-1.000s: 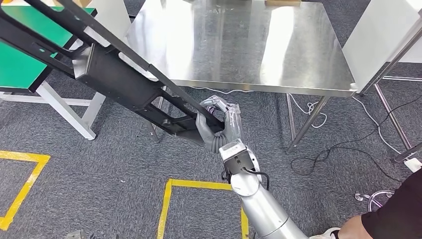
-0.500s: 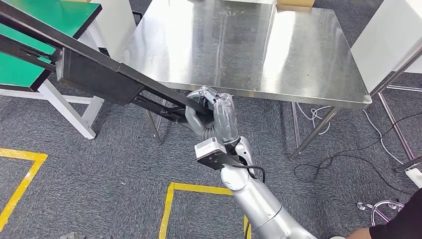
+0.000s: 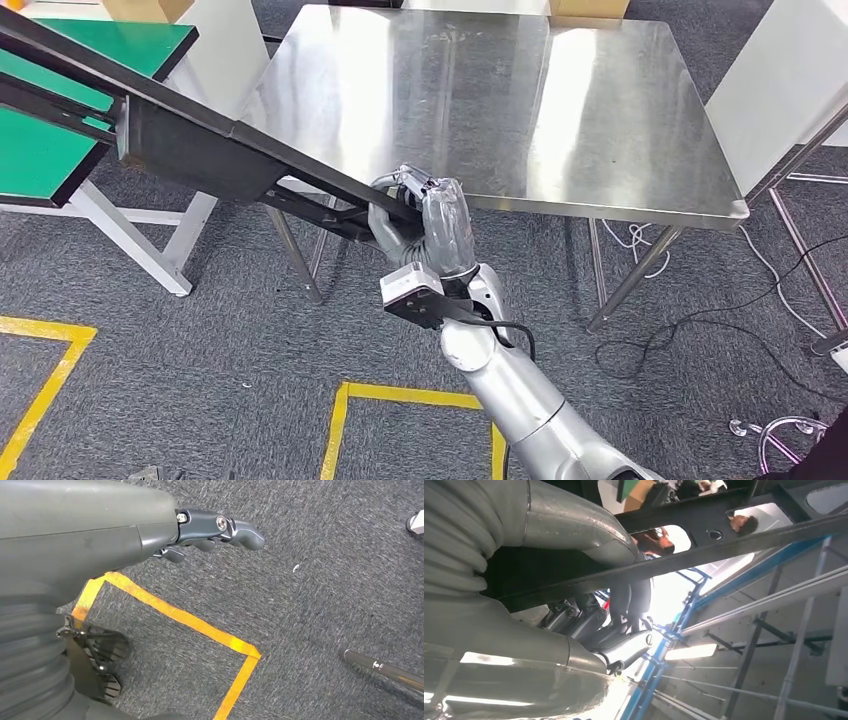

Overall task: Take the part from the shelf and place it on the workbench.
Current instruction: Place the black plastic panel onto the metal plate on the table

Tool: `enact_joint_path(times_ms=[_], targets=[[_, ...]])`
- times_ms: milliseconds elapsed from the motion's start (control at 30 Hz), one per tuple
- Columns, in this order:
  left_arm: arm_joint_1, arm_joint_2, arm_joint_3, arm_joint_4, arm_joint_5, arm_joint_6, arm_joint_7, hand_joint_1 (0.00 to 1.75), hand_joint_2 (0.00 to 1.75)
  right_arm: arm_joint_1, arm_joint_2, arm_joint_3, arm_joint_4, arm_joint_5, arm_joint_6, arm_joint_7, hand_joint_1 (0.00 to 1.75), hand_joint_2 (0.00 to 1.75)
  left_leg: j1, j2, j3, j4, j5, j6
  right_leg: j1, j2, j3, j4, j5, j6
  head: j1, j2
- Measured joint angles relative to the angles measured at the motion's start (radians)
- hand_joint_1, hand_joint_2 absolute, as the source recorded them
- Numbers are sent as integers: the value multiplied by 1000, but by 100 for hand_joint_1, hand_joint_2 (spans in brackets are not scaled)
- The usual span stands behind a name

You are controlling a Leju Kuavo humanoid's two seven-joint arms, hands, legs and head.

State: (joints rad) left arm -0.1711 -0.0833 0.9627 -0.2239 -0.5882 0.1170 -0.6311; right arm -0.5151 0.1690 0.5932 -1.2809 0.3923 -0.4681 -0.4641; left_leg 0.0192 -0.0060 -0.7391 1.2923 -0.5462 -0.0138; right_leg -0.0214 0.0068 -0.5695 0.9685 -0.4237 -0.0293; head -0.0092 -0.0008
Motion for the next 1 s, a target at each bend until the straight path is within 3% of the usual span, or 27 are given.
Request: enact_joint_path(times_ms=[33, 67, 100, 167, 267, 333, 367, 467, 500, 533, 567, 633, 700, 767, 833, 900, 1000], targets=[[0, 0, 0, 0, 0, 1, 1, 0, 175, 0, -1, 0, 4, 1, 0, 0, 175, 175, 3, 1, -8, -8, 23, -2, 0, 2, 8, 0, -7, 3, 0, 0], [0, 0, 0, 0, 0, 1, 1, 0, 175, 0, -1, 0, 7, 3, 0, 0, 175, 175, 6, 2, 5, -56, 64, -2, 0, 4, 18, 0, -14, 6, 0, 0], [-1, 0, 0, 0, -1, 2, 2, 0, 175, 0, -1, 0, 9, 6, 0, 0, 175, 175, 7, 3, 34, -131, 112, 1, 0, 5, 29, 0, -23, 10, 0, 0], [-3, 0, 0, 0, -3, 5, 2, 0, 175, -3, 0, 0, 11, 10, 0, 0, 175, 175, 3, 5, 92, -253, 163, 11, 4, 6, 44, -2, -37, 20, 0, 0], [-8, -2, 0, 0, -1, 22, 8, 0, 175, -6, 2, -1, 12, 14, -1, 2, 175, 175, -8, 4, 117, -291, 153, 35, 12, 6, 49, 1, -39, 38, -2, 0], [-9, -8, 0, 0, 3, 48, 15, 0, 175, -5, -1, -3, 12, 16, -1, 3, 175, 175, -8, 3, 133, -304, 151, 51, 16, 4, 35, 35, -43, 46, 0, 0], [-11, -13, 1, 0, 4, 59, 18, 0, 175, -6, -2, -4, 12, 16, -1, 3, 175, 175, -7, 2, 142, -309, 150, 58, 16, 3, 11, 76, -52, 45, 1, 0], [-17, -23, 1, 0, 5, 73, 20, 0, 175, -3, -10, -8, 14, 15, -1, 3, 175, 175, -10, -1, 155, -315, 140, 72, 12, 3, -114, 267, -109, 36, 5, 0], [-17, -26, 1, 0, 5, 75, 21, 0, 175, 0, -14, -10, 15, 15, -1, 3, 175, 175, -11, -2, 160, -314, 134, 73, 12, 3, -149, 304, -119, 39, 5, 0], [-17, -30, 1, 0, 4, 77, 21, 0, 175, 3, -17, -11, 16, 15, -1, 3, 175, 175, -11, -4, 165, -314, 129, 73, 12, 2, -166, 306, -113, 45, 5, 0], [-17, -34, 1, 0, 4, 80, 22, 0, 175, 5, -20, -11, 17, 15, -1, 3, 175, 175, -12, -5, 173, -314, 122, 71, 12, 2, -161, 266, -85, 54, 6, 0], [-19, -42, 1, 0, 3, 85, 22, 0, 175, 6, -22, -14, 17, 9, 3, -1, 175, 175, -12, -6, 192, -314, 108, 64, 12, -2, -110, 113, 0, 70, 7, 0], [-21, -46, 1, 0, 2, 86, 22, 0, 175, 6, -23, -18, 16, -3, 10, -7, 175, 175, -15, -6, 203, -313, 93, 52, 15, -6, -68, 6, 42, 59, 8, 0], [-24, -48, 1, 0, 2, 86, 23, 0, 175, 7, -25, -23, 16, -10, 15, -11, 175, 175, -18, -5, 207, -309, 85, 41, 15, -4, -55, -11, 41, 34, 9, 0], [-26, -49, 1, 0, 1, 86, 23, 0, 175, 8, -25, -27, 13, -11, 18, -14, 175, 175, -14, -2, 198, -281, 80, 32, 6, 0, -39, -14, 43, 21, 9, 0], [-28, -50, 1, 1, 1, 85, 23, 0, 175, 10, -23, -31, 11, -12, 18, -15, 175, 175, -8, 0, 148, -187, 63, 22, 2, 1, -19, -15, 33, 7, 7, 0], [-26, -51, 1, 1, 1, 84, 23, 0, 175, 15, -22, -33, 11, -12, 18, -16, 175, 175, 0, 2, 31, -16, -7, 4, 6, 4, 3, -15, 12, -4, 5, 0]])
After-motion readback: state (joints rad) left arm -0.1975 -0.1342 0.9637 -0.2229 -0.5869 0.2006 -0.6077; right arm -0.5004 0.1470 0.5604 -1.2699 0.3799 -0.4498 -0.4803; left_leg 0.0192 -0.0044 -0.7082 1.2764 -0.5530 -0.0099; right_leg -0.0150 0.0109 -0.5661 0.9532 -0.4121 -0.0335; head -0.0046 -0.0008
